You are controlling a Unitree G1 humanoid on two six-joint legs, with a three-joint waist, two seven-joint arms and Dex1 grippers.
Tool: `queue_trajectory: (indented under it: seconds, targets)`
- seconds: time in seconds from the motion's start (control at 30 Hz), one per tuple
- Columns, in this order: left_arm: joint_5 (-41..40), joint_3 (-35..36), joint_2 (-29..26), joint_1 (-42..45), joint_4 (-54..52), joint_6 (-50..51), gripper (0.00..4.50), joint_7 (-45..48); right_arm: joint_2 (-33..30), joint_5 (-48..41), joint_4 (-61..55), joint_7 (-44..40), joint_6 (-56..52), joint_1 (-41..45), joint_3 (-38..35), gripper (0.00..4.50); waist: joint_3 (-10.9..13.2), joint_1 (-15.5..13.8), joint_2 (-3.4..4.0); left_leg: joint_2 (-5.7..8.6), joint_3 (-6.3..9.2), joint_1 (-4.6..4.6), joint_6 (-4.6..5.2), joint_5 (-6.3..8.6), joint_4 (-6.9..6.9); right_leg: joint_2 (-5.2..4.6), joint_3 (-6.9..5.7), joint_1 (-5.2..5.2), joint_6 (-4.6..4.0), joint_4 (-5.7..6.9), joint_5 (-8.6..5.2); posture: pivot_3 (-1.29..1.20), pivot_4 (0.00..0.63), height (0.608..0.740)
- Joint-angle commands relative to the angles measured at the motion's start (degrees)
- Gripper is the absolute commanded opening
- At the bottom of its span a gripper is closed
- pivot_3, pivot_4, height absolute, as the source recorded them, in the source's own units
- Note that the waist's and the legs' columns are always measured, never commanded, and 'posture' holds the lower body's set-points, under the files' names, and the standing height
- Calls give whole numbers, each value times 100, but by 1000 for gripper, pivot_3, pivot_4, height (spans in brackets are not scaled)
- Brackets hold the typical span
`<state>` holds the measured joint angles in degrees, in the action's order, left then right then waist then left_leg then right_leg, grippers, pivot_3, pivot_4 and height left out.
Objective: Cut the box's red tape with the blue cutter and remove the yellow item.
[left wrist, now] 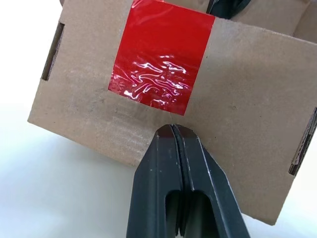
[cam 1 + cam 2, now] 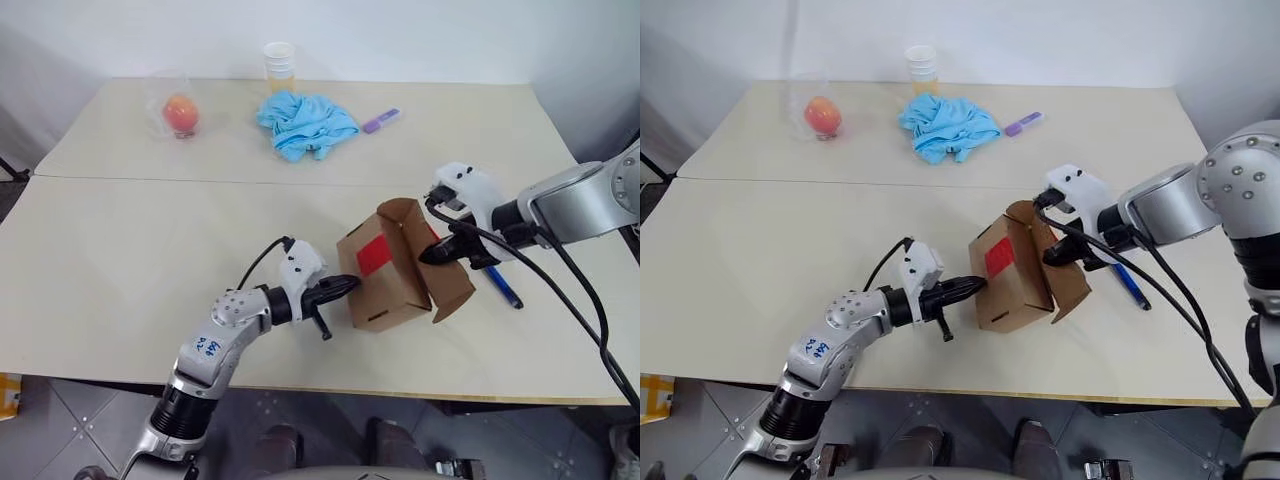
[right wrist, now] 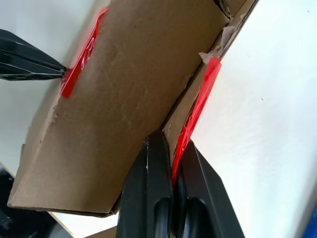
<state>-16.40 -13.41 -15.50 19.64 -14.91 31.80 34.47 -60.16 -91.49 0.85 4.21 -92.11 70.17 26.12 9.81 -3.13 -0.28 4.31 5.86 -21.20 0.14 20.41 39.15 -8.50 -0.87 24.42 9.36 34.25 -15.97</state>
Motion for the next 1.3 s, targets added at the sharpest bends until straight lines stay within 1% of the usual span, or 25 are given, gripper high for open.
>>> queue_trajectory:
  seconds: [0.03, 0.17, 0.3, 0.6, 0.77, 0.83, 0.93, 1.03, 1.13, 1.3]
  targets:
    - [120, -332, 12, -181, 324, 328, 0, -24, -132, -772, 175, 340, -39, 284, 272, 21, 0, -4, 0, 1, 0, -1, 1, 0, -2, 0, -1, -1, 0, -5, 0, 0, 150, 740]
    - [84, -332, 53, -202, 336, 387, 0, -20, -197, -1179, 491, 648, -39, 660, 576, 21, 0, -20, 0, 1, 1, -6, 8, 2, -2, -3, -2, -2, 4, -12, 3, 0, 150, 740]
    - [50, -336, 161, -223, 390, 389, 0, -3, -275, -1449, 679, 771, -39, 1027, 917, 21, 0, -54, 0, 2, 2, -9, 13, 2, -2, -3, -2, -4, 4, -22, 8, 0, 150, 740]
    - [36, -231, 388, -252, 583, 253, 0, -29, -597, -1511, 830, 854, -39, 1394, 1366, 21, 5, -69, 8, 5, -3, -28, 17, 3, -7, 0, -5, 11, 9, -19, 14, 0, 150, 740]
    - [85, -221, 579, -151, 782, 83, 0, -74, -635, -1327, 635, 773, -39, 1438, 1348, 21, 10, -76, 16, 8, -7, -31, 17, 4, -7, 1, -6, 13, 10, -23, 15, 0, 150, 740]
    - [44, -162, 573, -163, 728, 98, 0, -51, -580, -1215, 521, 734, -39, 1459, 1287, 21, 10, -83, 16, 8, -7, -31, 18, 4, -4, 1, -7, 12, 11, -26, 16, 0, 150, 740]
    - [-63, -94, 247, -236, 436, 36, 0, 319, -526, -934, 364, 625, -39, 1452, 1177, 21, 10, -72, 16, 7, -9, -32, 17, 4, -5, 2, -6, 14, 12, -21, 16, 0, 150, 740]
    - [-523, 196, 4, -238, 136, 185, 0, 704, -521, -633, 206, 493, -39, 1395, 1094, 21, 12, -13, 20, 4, -9, -36, 17, 4, -9, 5, -6, 22, 12, -22, 16, 0, 150, 740]
    - [-860, 356, -100, -87, 109, 212, 0, 1046, -473, -527, 62, 400, -39, 1265, 975, 21, 15, 23, 25, 3, -9, -42, 17, 4, -9, 5, -6, 27, 12, -23, 17, 0, 150, 740]
    - [-709, -72, 307, 342, 513, 84, 0, 1070, -405, -689, -172, 460, -39, 886, 672, 21, 15, 7, 24, 7, -6, -43, 17, 4, -3, 4, -12, 20, 9, -23, 20, 0, 150, 740]
